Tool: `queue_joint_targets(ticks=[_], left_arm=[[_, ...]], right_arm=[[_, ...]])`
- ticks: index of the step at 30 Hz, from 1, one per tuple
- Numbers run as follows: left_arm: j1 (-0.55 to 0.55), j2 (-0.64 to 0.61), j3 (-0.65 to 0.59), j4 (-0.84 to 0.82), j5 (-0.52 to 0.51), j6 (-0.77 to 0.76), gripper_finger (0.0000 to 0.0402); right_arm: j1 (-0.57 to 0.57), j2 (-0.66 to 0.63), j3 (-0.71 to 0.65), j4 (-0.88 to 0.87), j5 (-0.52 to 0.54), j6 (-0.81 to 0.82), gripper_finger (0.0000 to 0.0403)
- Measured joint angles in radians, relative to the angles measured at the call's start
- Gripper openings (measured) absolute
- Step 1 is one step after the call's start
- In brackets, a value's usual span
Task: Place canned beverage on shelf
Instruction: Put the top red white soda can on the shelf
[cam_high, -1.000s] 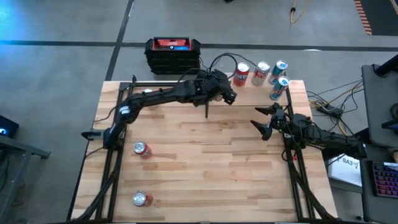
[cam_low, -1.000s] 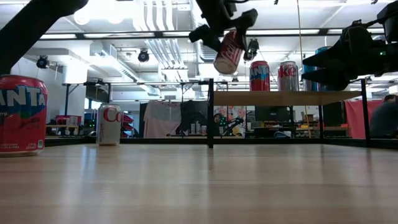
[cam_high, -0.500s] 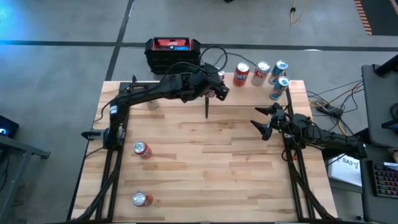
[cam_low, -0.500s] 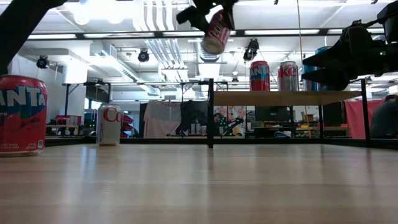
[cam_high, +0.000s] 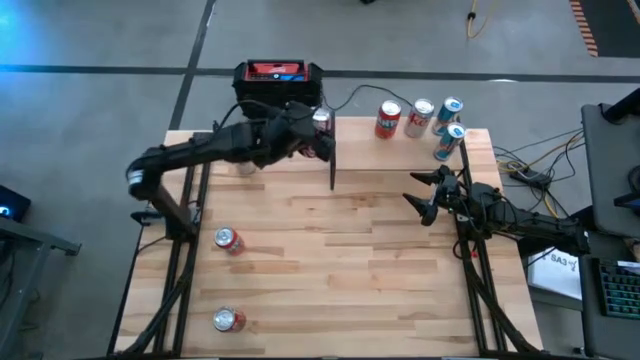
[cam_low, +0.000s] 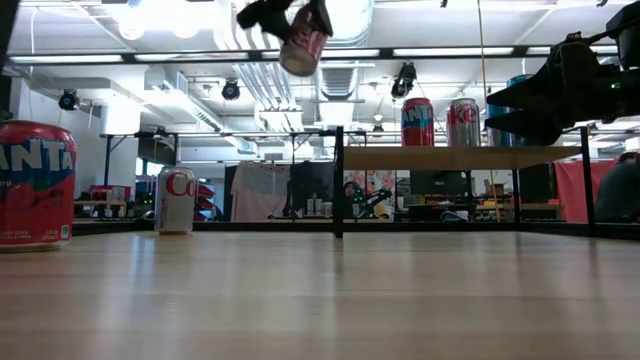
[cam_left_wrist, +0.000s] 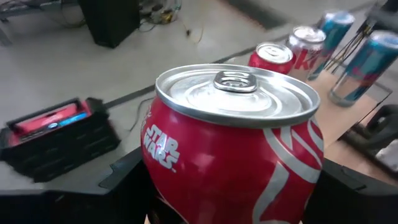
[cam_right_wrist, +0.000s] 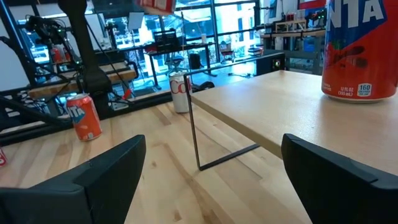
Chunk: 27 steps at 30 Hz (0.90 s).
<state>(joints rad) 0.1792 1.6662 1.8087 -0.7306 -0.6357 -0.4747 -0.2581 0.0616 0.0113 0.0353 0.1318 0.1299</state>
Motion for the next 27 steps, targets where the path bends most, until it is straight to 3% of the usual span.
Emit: queue_joint_targets(ticks=[5, 9, 14, 19, 27], left_arm=[[0.001, -0.164, -0.403, 0.551, 0.032, 0.129, 0.0284], [0.001, -0.205, -0.682, 1.058, 0.055, 0.237, 0.0303], [0.001, -0.153, -0.866, 1.460, 0.058, 0.314, 0.0350], [0.001, -0.078, -0.876, 1.534, 0.077, 0.342, 0.0352], [-0.031, -0.075, -0.820, 1.359, 0.057, 0.279, 0.0326]], right_arm=[[0.000, 0.000, 0.000, 0.000, 0.000, 0.000, 0.0359], [0.000, 0.000, 0.000, 0.000, 0.000, 0.000, 0.0359], [0.000, 0.000, 0.000, 0.000, 0.000, 0.000, 0.0359], [0.000, 0.000, 0.000, -0.001, 0.000, 0.000, 0.0359], [0.000, 0.000, 0.000, 0.000, 0.000, 0.000, 0.0359]])
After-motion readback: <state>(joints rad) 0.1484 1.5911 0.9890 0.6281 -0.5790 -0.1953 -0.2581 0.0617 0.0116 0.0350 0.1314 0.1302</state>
